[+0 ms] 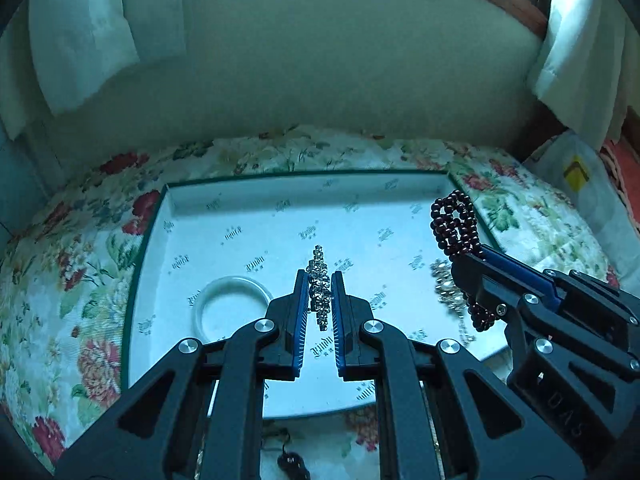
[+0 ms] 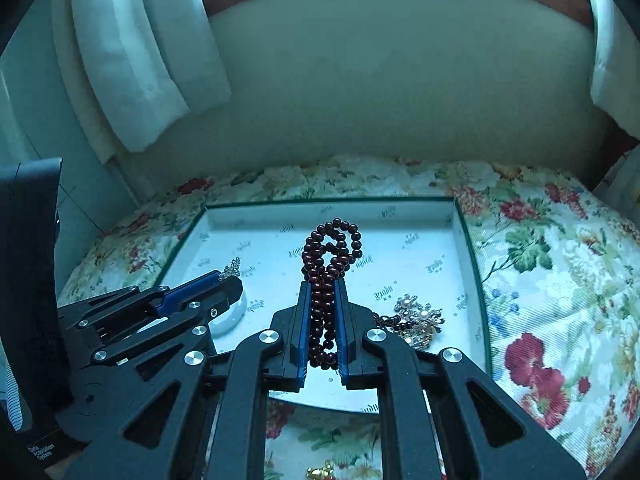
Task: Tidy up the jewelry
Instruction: 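Carry the pin into the tray and open left gripper while right gripper releases the beads there, then move left gripper to the pearl cluster while right gripper approaches a small gold stud, then close left gripper on the pearl cluster while right gripper pinches the gold stud, then carry the pearl cluster over the tray and lower it while right gripper brings the stud, then open left gripper to drop the pearl cluster in the tray while right gripper releases the stud, then move left gripper to the black cord pendant while right gripper approaches the red tassel charm, then close left gripper on the black pendant while right gripper grasps the red tassel charm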
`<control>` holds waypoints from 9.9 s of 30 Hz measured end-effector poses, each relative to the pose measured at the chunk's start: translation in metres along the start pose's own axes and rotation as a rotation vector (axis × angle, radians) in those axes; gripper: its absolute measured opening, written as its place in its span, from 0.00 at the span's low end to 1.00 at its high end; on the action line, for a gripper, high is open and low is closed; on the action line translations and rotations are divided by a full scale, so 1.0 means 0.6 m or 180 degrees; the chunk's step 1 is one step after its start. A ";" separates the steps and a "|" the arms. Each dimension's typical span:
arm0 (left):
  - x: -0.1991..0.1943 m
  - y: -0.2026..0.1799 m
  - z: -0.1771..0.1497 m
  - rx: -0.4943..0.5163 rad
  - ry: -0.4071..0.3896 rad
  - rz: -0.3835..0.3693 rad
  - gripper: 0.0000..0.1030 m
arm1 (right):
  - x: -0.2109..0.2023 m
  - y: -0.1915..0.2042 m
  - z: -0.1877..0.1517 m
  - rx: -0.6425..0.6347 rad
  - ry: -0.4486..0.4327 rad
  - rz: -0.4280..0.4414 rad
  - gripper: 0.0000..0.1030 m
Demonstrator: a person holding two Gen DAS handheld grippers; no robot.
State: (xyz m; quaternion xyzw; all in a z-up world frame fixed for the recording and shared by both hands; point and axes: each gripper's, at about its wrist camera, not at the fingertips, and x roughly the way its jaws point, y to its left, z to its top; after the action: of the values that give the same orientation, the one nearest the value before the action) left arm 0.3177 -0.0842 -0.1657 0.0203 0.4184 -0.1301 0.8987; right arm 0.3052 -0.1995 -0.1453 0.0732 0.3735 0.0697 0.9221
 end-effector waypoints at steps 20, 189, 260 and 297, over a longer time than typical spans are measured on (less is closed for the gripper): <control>0.086 0.010 -0.031 0.0066 0.0334 0.0103 0.32 | 0.099 -0.032 -0.043 0.0134 0.0476 -0.0067 0.26; 0.083 0.075 0.066 -0.0210 0.0055 0.0228 0.15 | 0.106 -0.046 0.053 -0.0140 0.0132 -0.0295 0.08; -0.084 0.044 -0.156 -0.0378 0.0360 0.0151 0.54 | -0.087 -0.043 -0.172 0.0154 0.0404 -0.0222 0.46; -0.080 0.055 -0.191 -0.0112 0.0375 0.0213 0.19 | -0.054 -0.008 -0.184 -0.0014 0.0542 -0.0026 0.41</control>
State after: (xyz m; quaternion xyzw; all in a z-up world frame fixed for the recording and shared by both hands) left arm 0.2108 -0.0252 -0.2063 0.0260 0.4719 -0.0911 0.8766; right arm 0.2052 -0.2010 -0.2026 0.0634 0.4507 0.0729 0.8874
